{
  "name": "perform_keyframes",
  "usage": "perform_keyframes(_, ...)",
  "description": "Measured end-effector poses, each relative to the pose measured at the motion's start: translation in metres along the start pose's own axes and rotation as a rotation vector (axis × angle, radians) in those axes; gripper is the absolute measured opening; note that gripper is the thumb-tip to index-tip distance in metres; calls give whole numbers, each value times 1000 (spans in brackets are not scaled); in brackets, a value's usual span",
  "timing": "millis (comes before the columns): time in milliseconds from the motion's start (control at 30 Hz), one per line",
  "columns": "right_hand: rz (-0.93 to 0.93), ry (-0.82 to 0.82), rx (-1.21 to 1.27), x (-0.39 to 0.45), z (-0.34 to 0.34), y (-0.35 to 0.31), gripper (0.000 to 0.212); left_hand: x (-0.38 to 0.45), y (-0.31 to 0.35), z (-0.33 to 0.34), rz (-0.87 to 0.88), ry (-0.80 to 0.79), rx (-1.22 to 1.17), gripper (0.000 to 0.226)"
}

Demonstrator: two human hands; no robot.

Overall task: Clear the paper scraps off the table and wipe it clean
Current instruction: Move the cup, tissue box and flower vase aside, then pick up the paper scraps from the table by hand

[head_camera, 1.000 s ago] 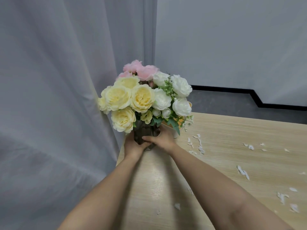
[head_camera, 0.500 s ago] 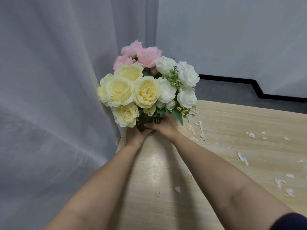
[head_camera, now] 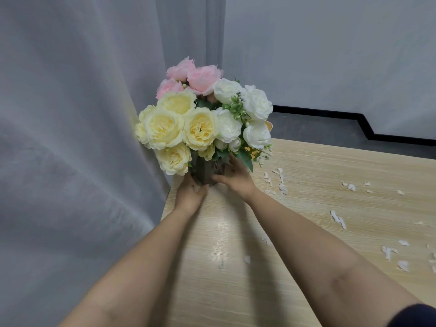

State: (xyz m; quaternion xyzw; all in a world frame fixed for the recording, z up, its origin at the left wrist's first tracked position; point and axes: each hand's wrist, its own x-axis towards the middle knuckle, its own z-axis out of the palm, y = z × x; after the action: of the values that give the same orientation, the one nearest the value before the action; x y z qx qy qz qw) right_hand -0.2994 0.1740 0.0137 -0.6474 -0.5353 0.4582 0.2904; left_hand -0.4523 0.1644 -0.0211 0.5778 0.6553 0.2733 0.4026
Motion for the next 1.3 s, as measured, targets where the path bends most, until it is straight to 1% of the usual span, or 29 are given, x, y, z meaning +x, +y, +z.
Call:
perform_keyframes(67,23,36,32,-7,-9,13,77,-7,-3,5,-32,-11,-35,71)
perform_keyframes(133,21,43,-15,-15,-18,23,80,-13,-4,12,-69,-2,-100,67)
perform_keyframes(267,57,49,-6,-31,-42,41,72,-29,6,30,-165,-2,-197,63)
perform_keyframes(333,70,62,12,-39,-52,50,67,-39,16,41,-227,11,-283,60)
perform_keyframes(467,47,81,40,-56,-73,68,51,-56,35,66,-282,64,-390,39)
perform_keyframes(500,45,95,42,-59,-79,74,47,-60,39,74,-311,55,-452,29)
perform_keyframes(567,44,135,39,-64,-92,85,41,-70,52,86,-400,-3,-683,11)
perform_keyframes(633,49,171,18,-67,-108,97,36,-79,63,98,-489,-83,-902,15)
perform_keyframes(700,62,198,-9,-67,-124,107,33,-86,68,109,-558,-130,-1046,25)
perform_keyframes(800,90,232,-49,-59,-147,121,32,-94,74,123,-614,-156,-1227,33)
perform_keyframes(967,123,230,-132,-29,-166,131,32,-97,72,140,-665,-89,-1340,37)
perform_keyframes(1300,140,132,-328,41,-152,139,40,-94,68,151,-742,-89,-1404,42)
